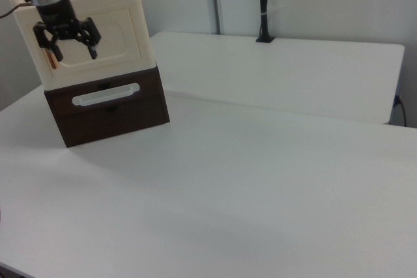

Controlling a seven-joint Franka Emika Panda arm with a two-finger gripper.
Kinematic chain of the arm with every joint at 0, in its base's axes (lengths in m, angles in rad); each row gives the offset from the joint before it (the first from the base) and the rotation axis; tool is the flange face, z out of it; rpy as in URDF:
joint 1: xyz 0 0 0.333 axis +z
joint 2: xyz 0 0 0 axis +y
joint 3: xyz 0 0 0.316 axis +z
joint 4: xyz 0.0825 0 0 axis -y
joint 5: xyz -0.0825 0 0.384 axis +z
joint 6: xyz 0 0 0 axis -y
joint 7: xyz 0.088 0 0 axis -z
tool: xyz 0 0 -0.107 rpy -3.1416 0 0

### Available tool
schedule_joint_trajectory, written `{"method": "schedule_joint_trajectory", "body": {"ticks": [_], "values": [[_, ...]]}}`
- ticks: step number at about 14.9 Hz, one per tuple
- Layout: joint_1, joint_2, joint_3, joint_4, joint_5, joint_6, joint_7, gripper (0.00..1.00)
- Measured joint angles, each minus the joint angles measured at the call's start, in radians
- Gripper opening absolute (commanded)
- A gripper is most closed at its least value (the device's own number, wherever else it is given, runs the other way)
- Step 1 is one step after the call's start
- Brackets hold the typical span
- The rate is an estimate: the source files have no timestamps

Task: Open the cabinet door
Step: 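Move the gripper toward the door edge of the cream cabinet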

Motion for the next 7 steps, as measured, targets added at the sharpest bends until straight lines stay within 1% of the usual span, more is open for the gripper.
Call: {"method": "schedule_joint_trajectory", "body": {"ticks": [3, 6, 7], "values": [[0.072, 0.031, 0.001, 0.000, 0.000, 0.079, -0.001, 1.00], [0.117, 0.051, 0.002, 0.000, 0.000, 0.141, -0.005, 0.99], [0.130, 0.058, 0.003, 0.000, 0.002, 0.162, -0.005, 0.97]]}}
